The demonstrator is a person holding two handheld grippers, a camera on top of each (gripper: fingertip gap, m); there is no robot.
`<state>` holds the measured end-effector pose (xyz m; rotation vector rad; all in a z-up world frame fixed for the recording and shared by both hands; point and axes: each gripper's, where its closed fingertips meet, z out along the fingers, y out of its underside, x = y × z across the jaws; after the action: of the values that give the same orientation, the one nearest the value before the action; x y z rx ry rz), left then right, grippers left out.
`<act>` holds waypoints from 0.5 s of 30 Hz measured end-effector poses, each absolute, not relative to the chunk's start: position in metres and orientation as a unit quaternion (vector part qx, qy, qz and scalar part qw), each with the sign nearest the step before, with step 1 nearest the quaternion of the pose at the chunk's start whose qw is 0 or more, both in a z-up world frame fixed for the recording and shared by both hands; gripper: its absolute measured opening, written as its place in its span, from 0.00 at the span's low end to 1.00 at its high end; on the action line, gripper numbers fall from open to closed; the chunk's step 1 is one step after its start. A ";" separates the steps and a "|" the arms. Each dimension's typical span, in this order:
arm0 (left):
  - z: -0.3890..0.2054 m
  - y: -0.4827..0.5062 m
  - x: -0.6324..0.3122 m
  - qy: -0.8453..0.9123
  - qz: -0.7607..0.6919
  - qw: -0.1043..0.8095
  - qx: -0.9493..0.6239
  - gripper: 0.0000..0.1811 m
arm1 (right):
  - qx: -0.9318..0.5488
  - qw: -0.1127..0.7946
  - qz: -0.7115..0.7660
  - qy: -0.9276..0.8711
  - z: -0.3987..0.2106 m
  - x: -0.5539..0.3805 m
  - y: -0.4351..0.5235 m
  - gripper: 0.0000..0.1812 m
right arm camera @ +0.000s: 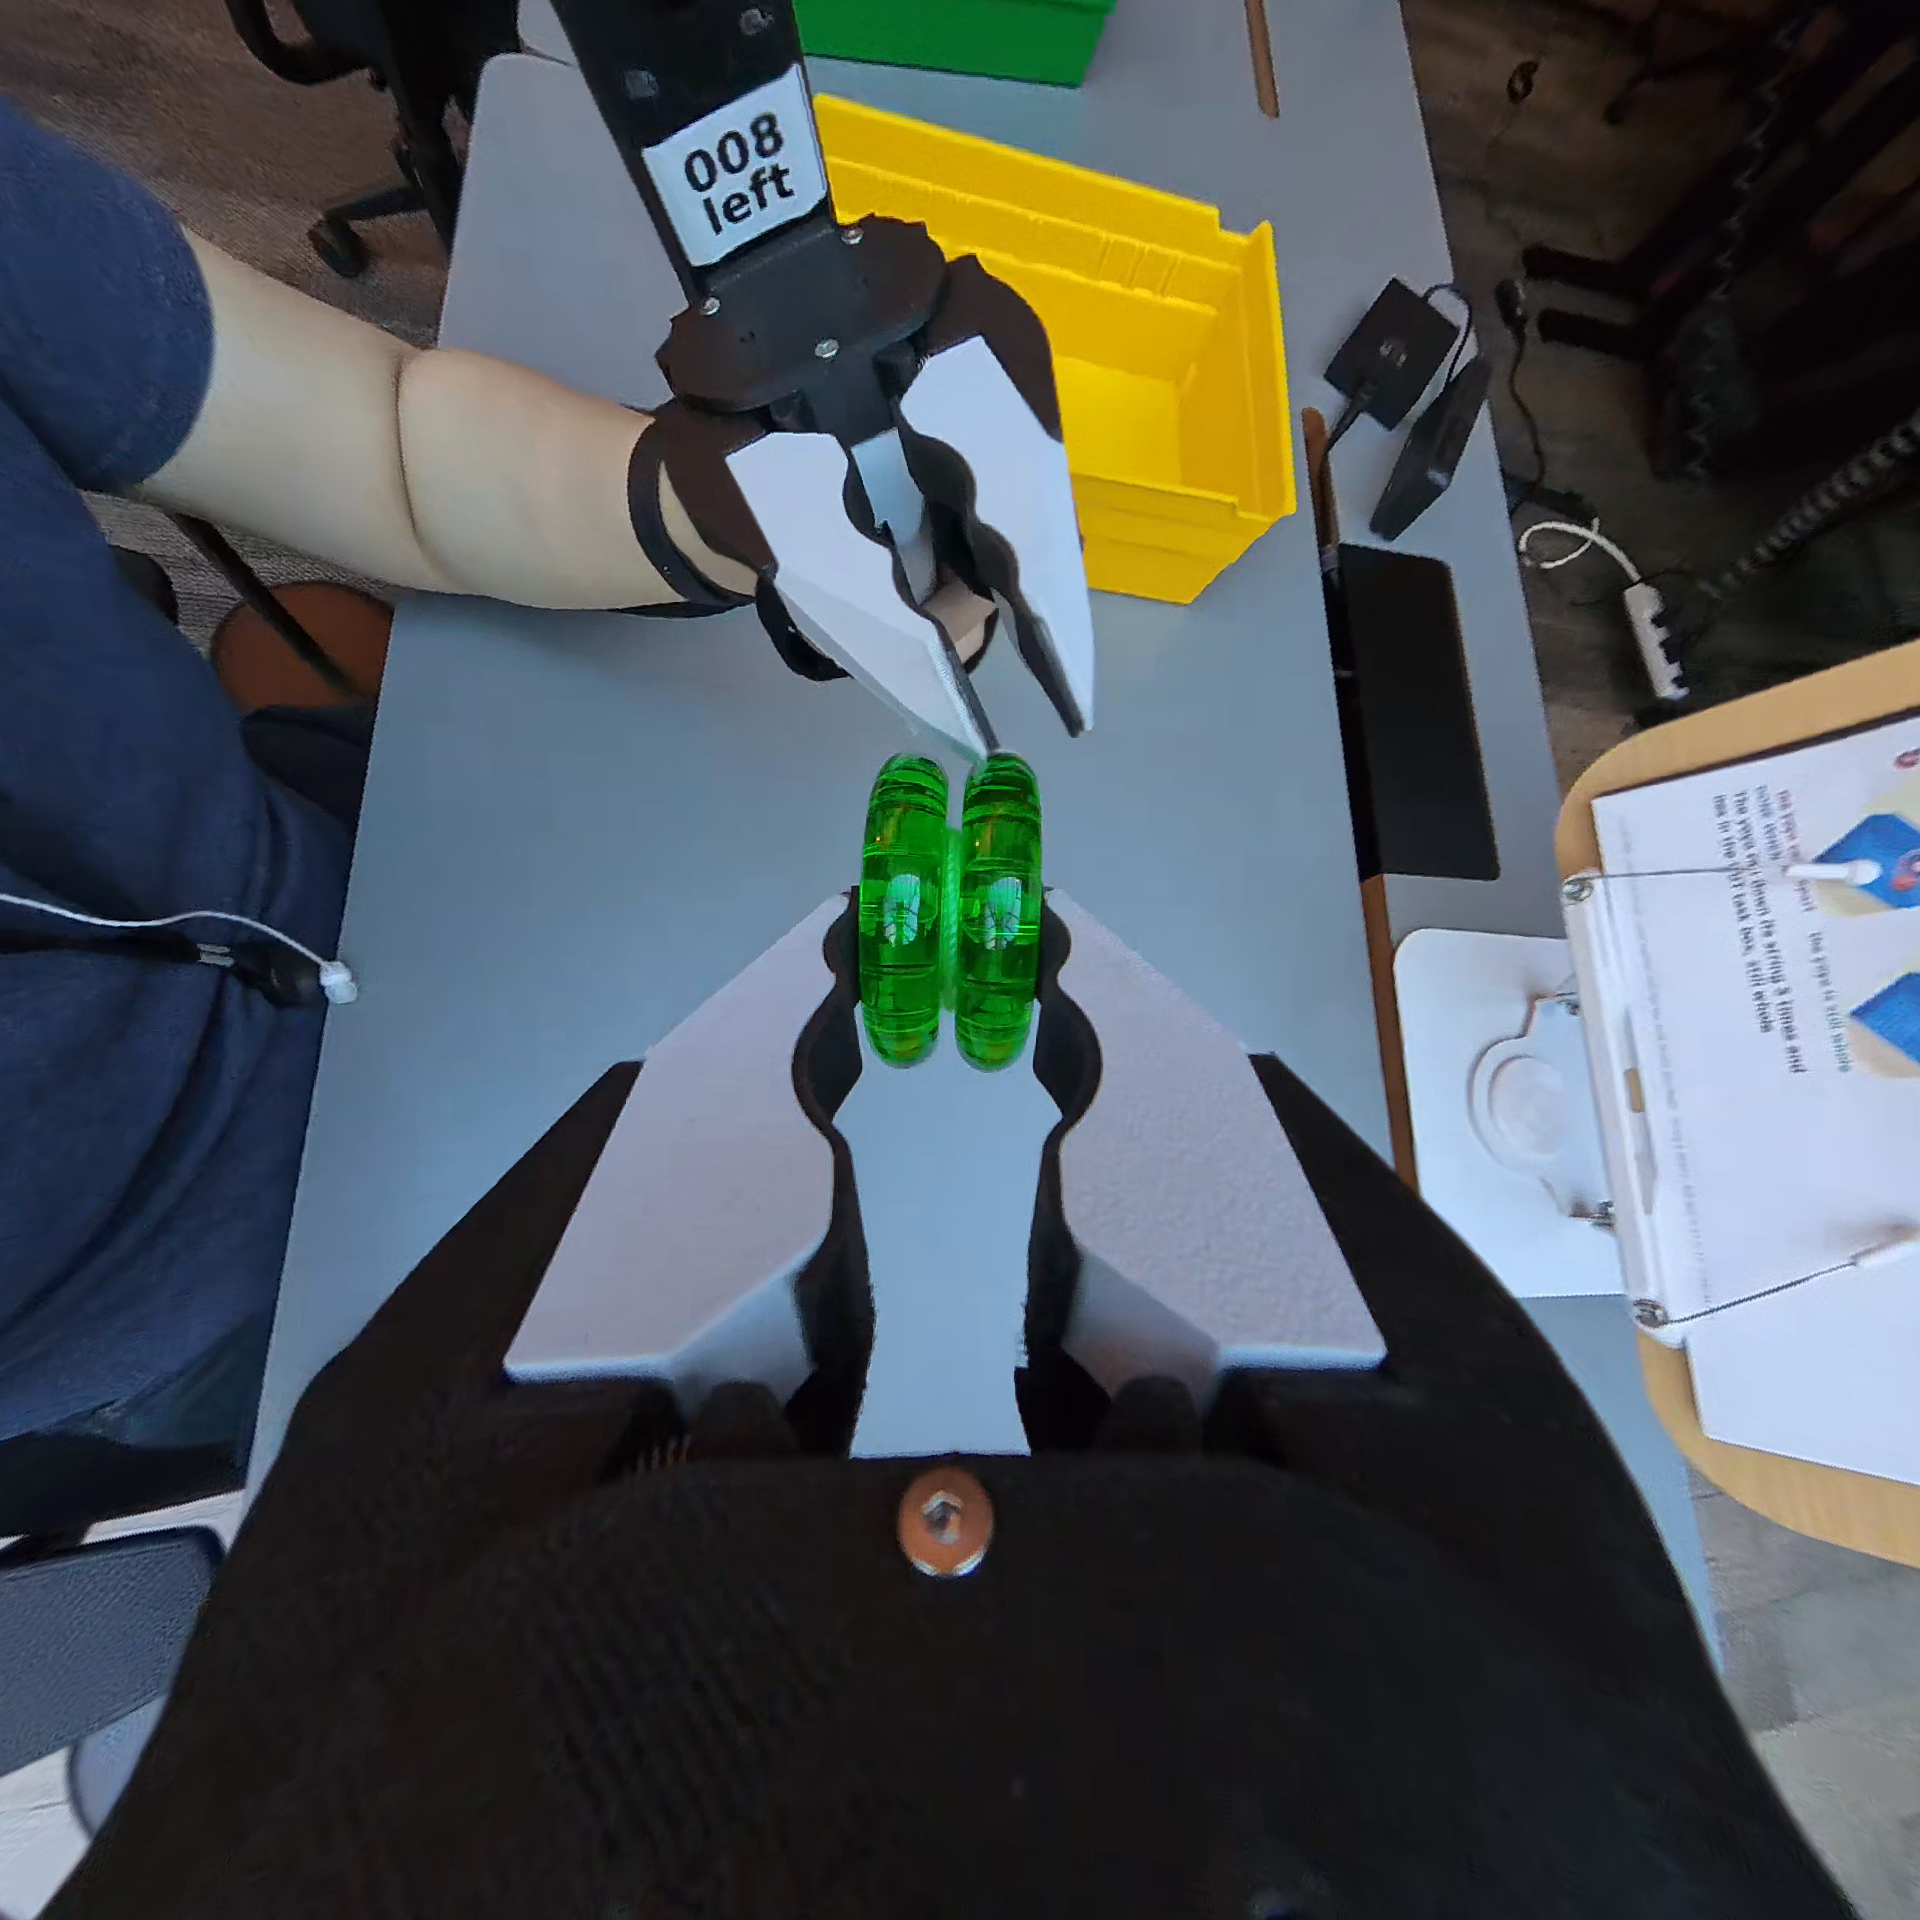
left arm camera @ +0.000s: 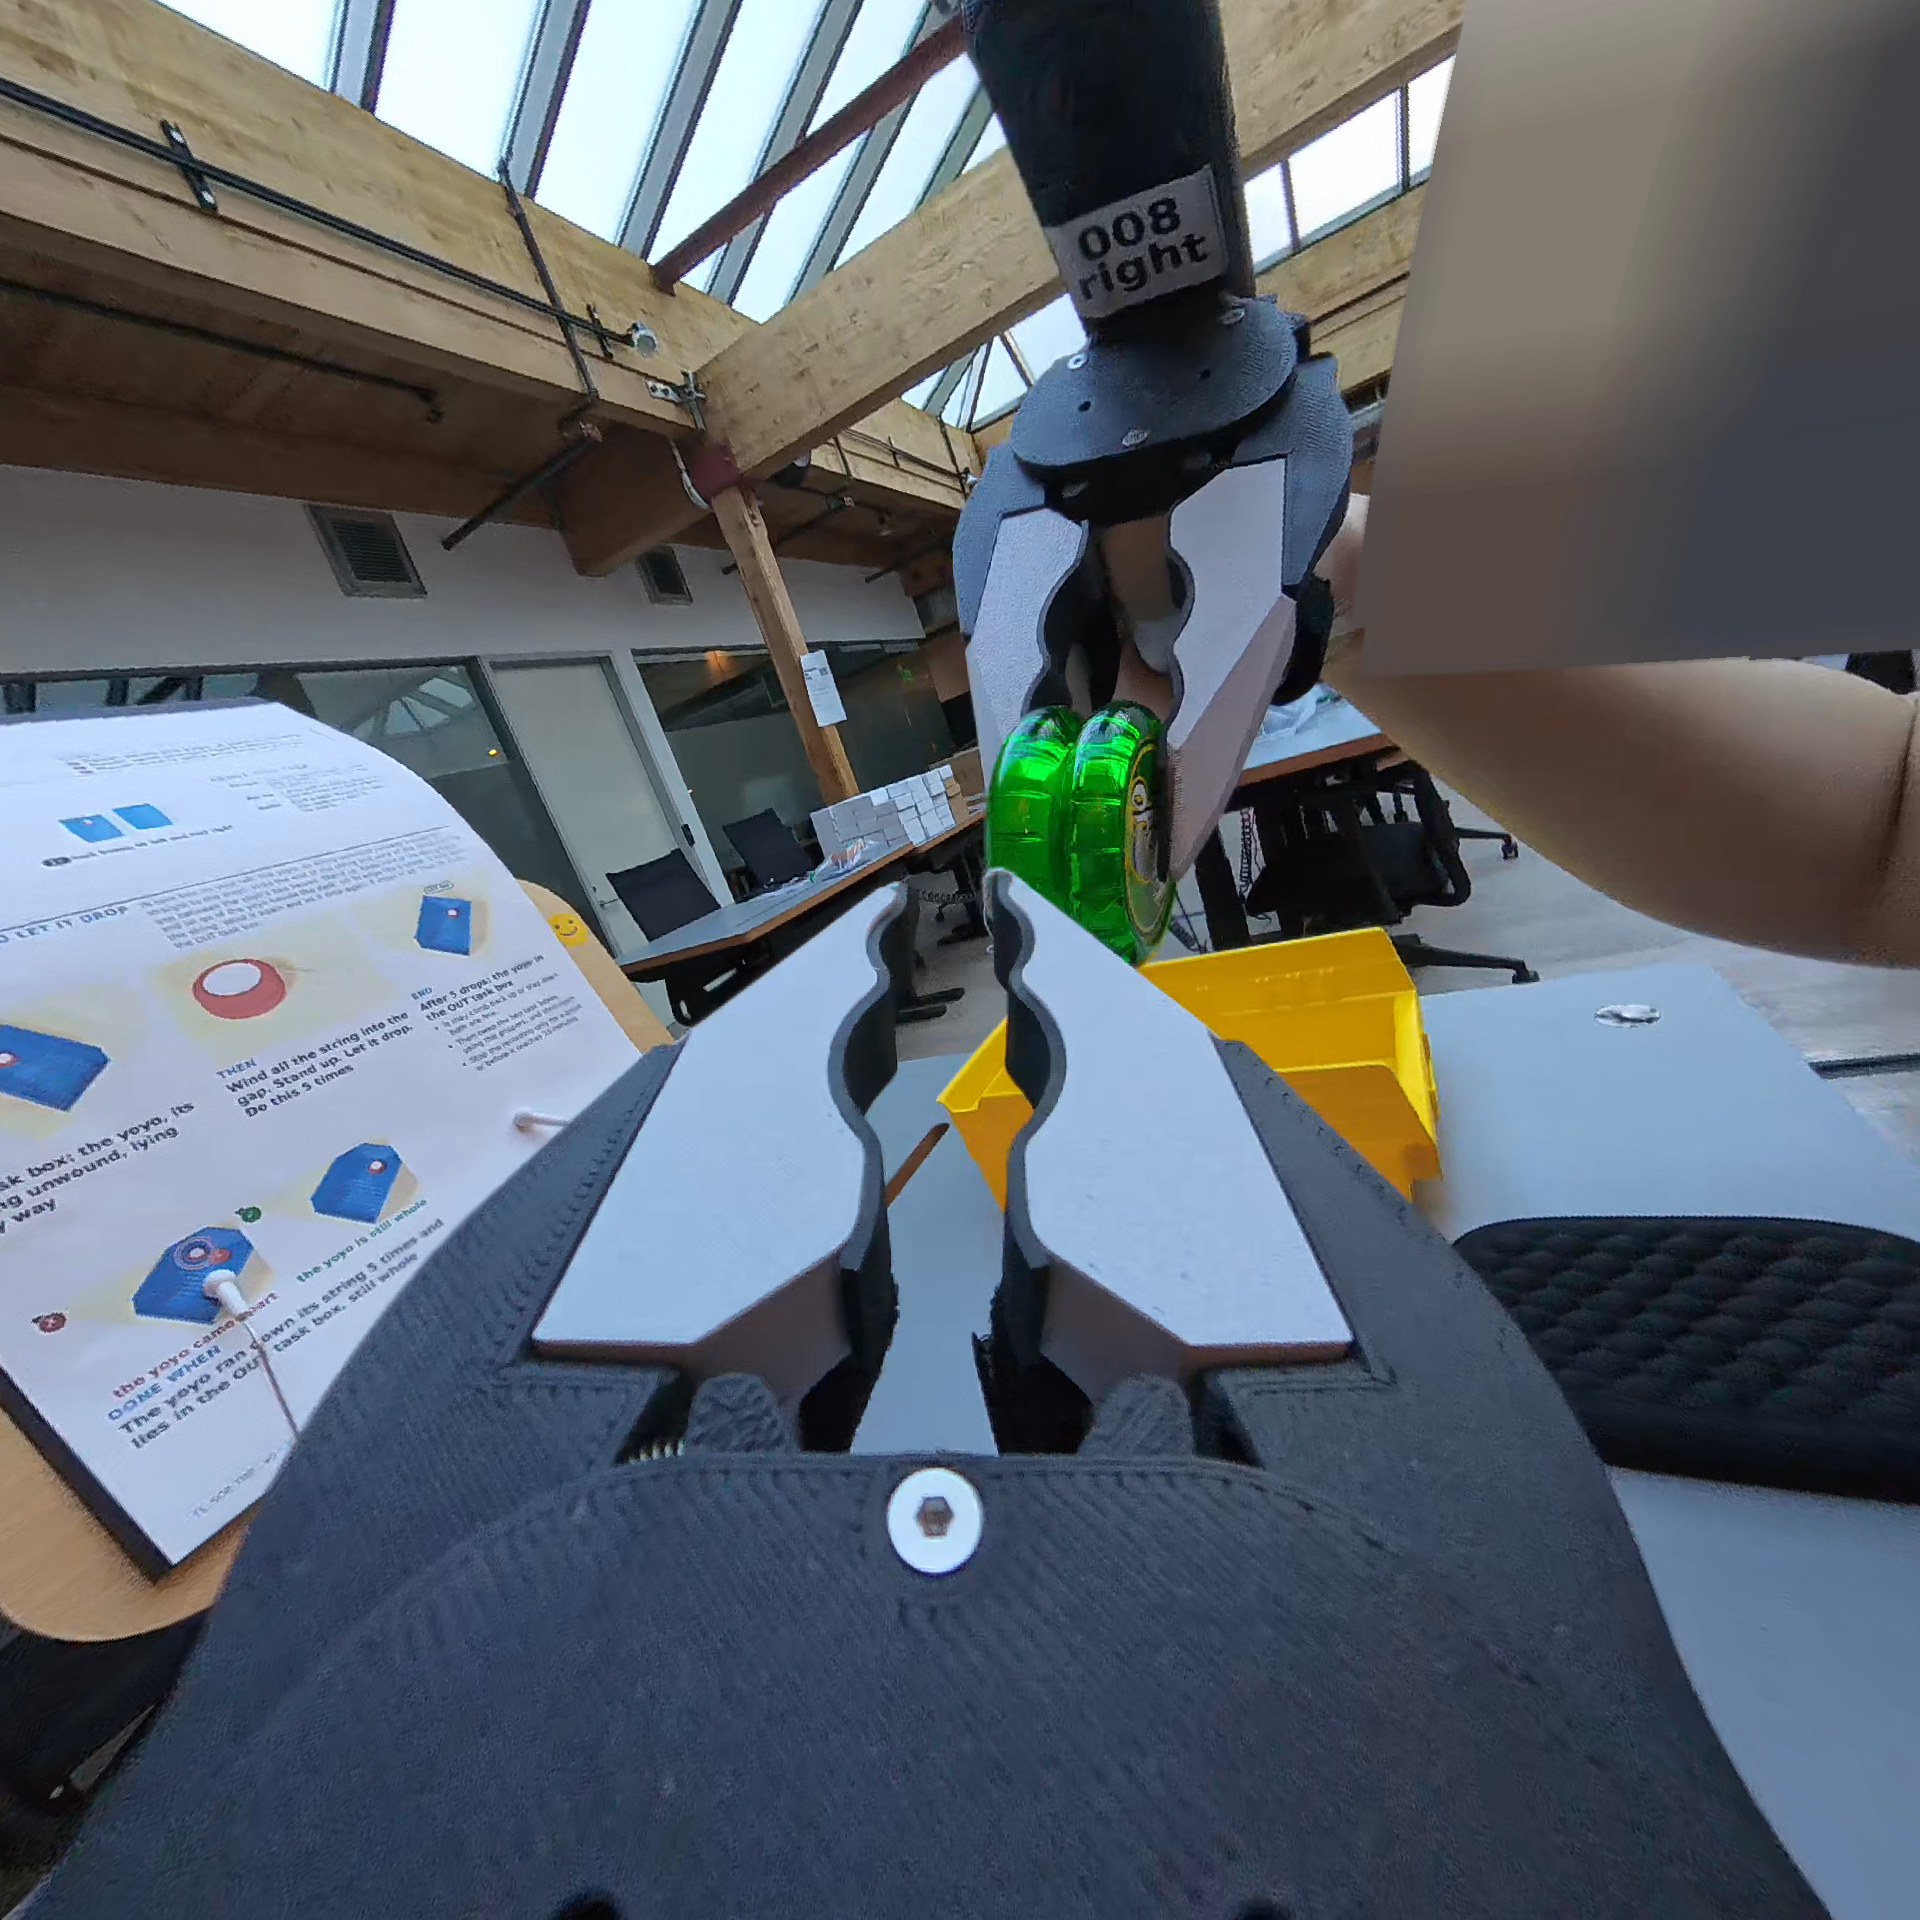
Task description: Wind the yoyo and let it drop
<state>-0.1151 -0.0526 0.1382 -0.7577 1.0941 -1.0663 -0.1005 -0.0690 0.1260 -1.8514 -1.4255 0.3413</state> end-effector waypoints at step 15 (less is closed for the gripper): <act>0.184 -0.074 -0.152 0.431 -0.527 0.674 -0.288 0.06 | -0.672 0.452 0.191 -0.554 0.157 -0.135 -0.080 0.15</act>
<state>-0.1521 -0.0737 0.1839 -0.6481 0.9690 -1.1864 -0.1347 -0.0796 0.1569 -1.6601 -1.3693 0.4722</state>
